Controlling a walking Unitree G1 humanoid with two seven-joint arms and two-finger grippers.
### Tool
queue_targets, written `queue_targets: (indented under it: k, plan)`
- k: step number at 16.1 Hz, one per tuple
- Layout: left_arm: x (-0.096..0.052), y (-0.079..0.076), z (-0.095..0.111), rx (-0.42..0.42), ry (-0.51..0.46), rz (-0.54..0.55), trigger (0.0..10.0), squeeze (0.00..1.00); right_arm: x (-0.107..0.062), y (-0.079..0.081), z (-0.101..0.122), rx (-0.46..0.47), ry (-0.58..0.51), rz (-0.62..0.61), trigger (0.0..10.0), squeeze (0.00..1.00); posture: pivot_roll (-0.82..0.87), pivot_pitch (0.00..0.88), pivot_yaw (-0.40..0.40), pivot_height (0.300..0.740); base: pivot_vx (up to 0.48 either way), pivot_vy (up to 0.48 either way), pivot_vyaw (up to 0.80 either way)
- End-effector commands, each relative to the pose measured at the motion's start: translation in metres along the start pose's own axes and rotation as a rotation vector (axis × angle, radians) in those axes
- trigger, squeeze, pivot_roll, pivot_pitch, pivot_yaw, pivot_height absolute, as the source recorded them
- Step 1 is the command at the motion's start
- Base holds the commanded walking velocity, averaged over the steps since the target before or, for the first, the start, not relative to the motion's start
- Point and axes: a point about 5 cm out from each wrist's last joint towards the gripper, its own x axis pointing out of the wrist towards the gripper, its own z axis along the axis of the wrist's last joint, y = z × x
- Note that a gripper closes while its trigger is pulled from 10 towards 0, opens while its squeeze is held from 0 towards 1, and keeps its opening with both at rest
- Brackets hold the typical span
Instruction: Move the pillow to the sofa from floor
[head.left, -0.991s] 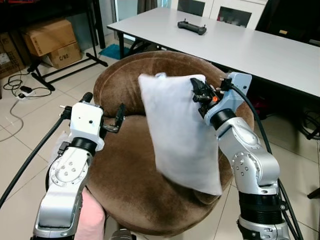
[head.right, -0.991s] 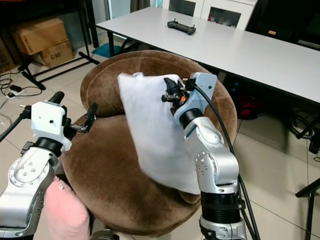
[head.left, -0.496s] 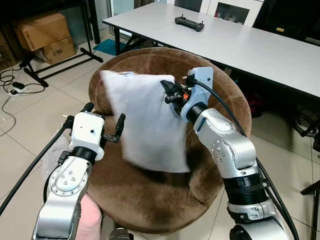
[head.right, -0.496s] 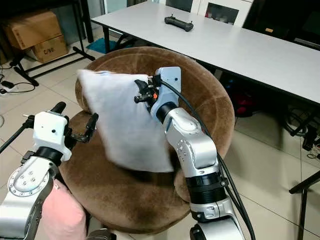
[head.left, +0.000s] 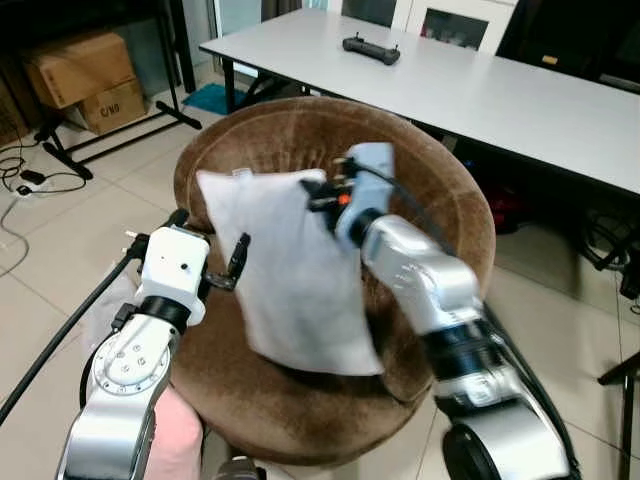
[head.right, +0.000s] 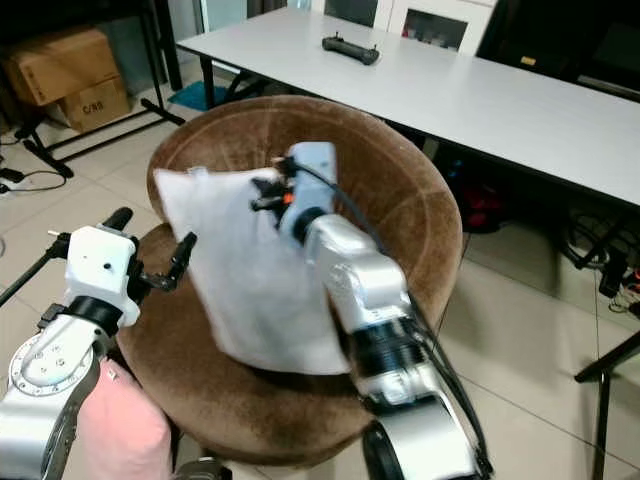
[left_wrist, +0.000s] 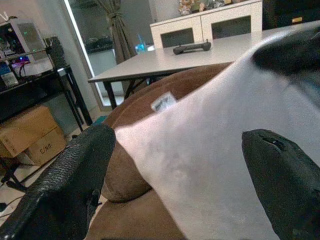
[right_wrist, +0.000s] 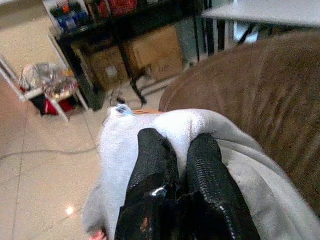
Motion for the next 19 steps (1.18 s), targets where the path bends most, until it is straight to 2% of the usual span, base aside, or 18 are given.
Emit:
queue_targets:
  k: [1, 4, 5, 7, 8, 9, 10, 11, 12, 13, 14, 17, 19]
  plan:
    - [-0.004, -0.001, 0.001, 0.016, 0.015, -0.014, 10.0, 0.00, 0.009, -0.007, 0.006, 0.021, -0.003, -0.092, 10.0, 0.00, 0.17, 0.000, -0.058, 0.740, 0.000, 0.000, 0.00]
    - [-0.010, 0.001, -0.002, 0.020, 0.041, -0.010, 10.0, 0.00, 0.020, -0.016, -0.009, 0.131, 0.056, -0.208, 10.0, 0.00, 0.19, 0.000, -0.070, 0.740, 0.000, 0.000, 0.00]
    - [-0.013, 0.003, -0.004, 0.023, 0.057, -0.006, 10.0, 0.00, 0.022, -0.030, -0.018, 0.197, 0.089, -0.318, 10.0, 0.00, 0.20, 0.000, -0.080, 0.740, 0.000, 0.000, 0.00]
    - [-0.015, 0.003, -0.003, 0.026, 0.064, -0.005, 10.0, 0.00, 0.022, -0.042, -0.022, 0.251, 0.100, -0.411, 10.0, 0.00, 0.20, 0.000, -0.084, 0.740, 0.000, 0.000, 0.00]
    - [-0.015, 0.004, -0.004, 0.027, 0.069, -0.003, 10.0, 0.00, 0.015, -0.065, -0.016, 0.300, 0.076, -0.557, 10.0, 0.00, 0.21, 0.000, -0.087, 0.740, 0.000, 0.000, 0.00]
    - [-0.015, 0.005, -0.004, 0.027, 0.070, -0.002, 10.0, 0.00, 0.008, -0.081, -0.007, 0.306, 0.041, -0.644, 10.0, 0.00, 0.21, 0.000, -0.089, 0.740, 0.000, 0.000, 0.00]
    - [-0.015, 0.006, -0.005, 0.027, 0.073, -0.001, 10.0, 0.00, 0.000, -0.097, 0.003, 0.322, 0.000, -0.723, 10.0, 0.00, 0.21, 0.000, -0.090, 0.740, 0.000, 0.000, 0.00]
    - [-0.015, 0.005, -0.005, 0.026, 0.074, -0.004, 10.0, 0.00, -0.005, -0.107, 0.007, 0.334, -0.018, -0.770, 10.0, 0.00, 0.20, 0.000, -0.091, 0.740, 0.000, 0.000, 0.00]
    - [-0.015, 0.003, -0.005, 0.014, 0.076, -0.029, 10.0, 0.00, -0.018, -0.127, 0.012, 0.360, -0.049, -0.865, 10.0, 0.00, 0.20, 0.000, -0.092, 0.740, 0.000, 0.000, 0.00]
    - [-0.015, 0.002, -0.005, 0.008, 0.075, -0.044, 10.0, 0.00, -0.022, -0.133, 0.012, 0.368, -0.057, -0.891, 10.0, 0.00, 0.20, 0.000, -0.090, 0.740, 0.000, 0.000, 0.00]
    - [-0.016, -0.004, -0.006, -0.027, 0.083, -0.111, 10.0, 0.00, -0.036, -0.151, 0.013, 0.401, -0.080, -0.979, 10.0, 0.00, 0.20, 0.000, -0.088, 0.740, 0.000, 0.000, 0.00]
    - [-0.018, -0.013, -0.009, -0.051, 0.116, -0.244, 10.0, 0.00, -0.054, -0.170, 0.009, 0.461, -0.092, -1.075, 10.0, 0.00, 0.19, 0.000, -0.081, 0.740, 0.000, 0.000, 0.00]
    - [-0.020, -0.016, -0.011, -0.057, 0.139, -0.335, 10.0, 0.00, -0.064, -0.179, -0.004, 0.482, -0.071, -1.117, 10.0, 0.00, 0.19, 0.000, -0.074, 0.740, 0.000, 0.000, 0.00]
